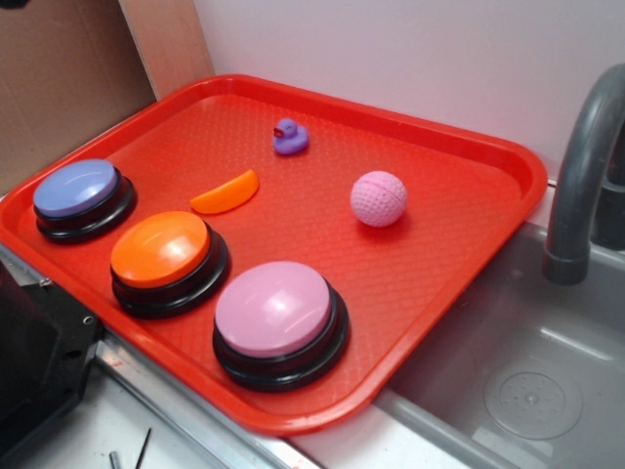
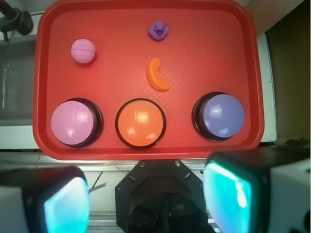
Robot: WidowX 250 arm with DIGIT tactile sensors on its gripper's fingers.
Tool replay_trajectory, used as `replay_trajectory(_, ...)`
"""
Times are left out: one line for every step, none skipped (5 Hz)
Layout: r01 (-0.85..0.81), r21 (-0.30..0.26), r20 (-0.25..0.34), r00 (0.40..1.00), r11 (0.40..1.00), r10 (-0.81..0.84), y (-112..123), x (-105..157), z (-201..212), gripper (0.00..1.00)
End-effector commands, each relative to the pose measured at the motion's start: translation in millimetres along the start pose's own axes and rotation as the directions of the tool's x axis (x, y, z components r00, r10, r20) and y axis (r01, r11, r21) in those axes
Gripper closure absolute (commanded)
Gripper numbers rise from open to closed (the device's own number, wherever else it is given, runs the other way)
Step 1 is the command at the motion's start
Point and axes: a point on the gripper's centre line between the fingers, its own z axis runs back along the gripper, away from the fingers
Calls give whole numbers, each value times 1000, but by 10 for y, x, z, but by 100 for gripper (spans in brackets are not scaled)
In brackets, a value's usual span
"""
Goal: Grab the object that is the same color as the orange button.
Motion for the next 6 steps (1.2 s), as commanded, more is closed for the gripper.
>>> replay_trajectory(0,0,0,1000,1000,0,0,0,0,0)
replay_trajectory(-18,34,-6,1000,999,18,47,152,-168,0)
replay_trajectory(-28,54,-11,1000,998,29,99,328,-388,0)
replay_trajectory(-12,83,-5,1000,996,12,159,508,-607,0)
replay_trajectory(5,67,-17,1000,998,-4,252,645,-860,0)
replay_trajectory(18,66,-22,1000,998,-17,321,769,-1154,0)
